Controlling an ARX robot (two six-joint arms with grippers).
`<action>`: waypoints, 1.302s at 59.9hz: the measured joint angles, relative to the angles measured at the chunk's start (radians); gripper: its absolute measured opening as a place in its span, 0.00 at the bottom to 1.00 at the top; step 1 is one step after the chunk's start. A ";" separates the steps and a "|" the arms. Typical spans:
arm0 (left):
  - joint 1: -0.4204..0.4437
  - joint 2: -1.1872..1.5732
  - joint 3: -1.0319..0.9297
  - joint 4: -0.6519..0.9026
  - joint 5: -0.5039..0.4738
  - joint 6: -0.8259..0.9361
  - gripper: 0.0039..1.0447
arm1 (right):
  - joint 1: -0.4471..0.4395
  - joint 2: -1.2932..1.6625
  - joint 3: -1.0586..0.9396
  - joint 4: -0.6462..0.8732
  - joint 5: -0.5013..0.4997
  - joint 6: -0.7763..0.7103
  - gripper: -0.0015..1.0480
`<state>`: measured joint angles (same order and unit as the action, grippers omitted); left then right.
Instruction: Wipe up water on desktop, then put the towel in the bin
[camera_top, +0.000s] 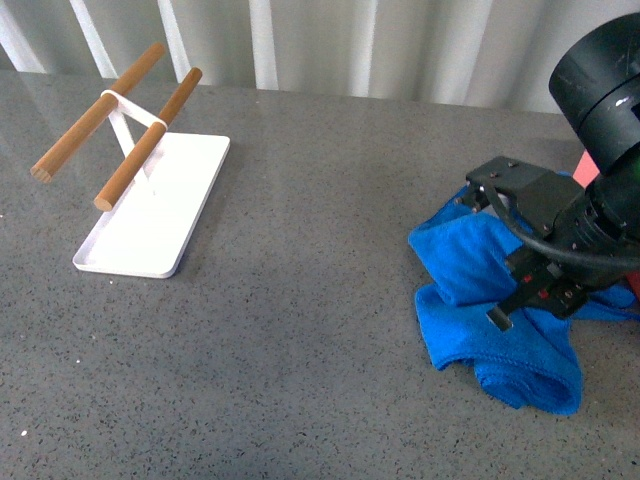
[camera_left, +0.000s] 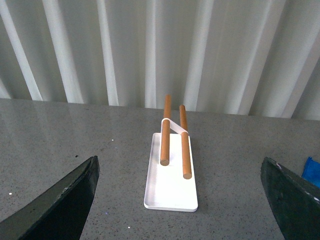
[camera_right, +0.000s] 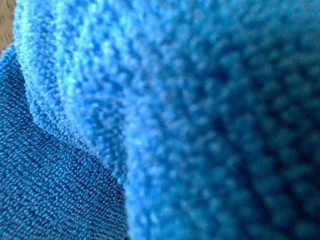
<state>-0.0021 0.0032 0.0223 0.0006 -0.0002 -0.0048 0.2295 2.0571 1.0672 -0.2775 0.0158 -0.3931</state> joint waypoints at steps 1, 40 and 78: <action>0.000 0.000 0.000 0.000 0.000 0.000 0.94 | 0.001 0.000 0.007 0.011 -0.007 -0.001 0.04; 0.000 0.000 0.000 0.000 0.000 0.000 0.94 | 0.085 -0.292 0.116 0.475 0.268 0.091 0.04; 0.000 0.000 0.000 0.000 0.000 0.000 0.94 | -0.278 -0.575 -0.180 0.609 0.468 0.070 0.04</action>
<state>-0.0021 0.0032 0.0223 0.0006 -0.0002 -0.0048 -0.0483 1.4826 0.8867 0.3313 0.4843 -0.3233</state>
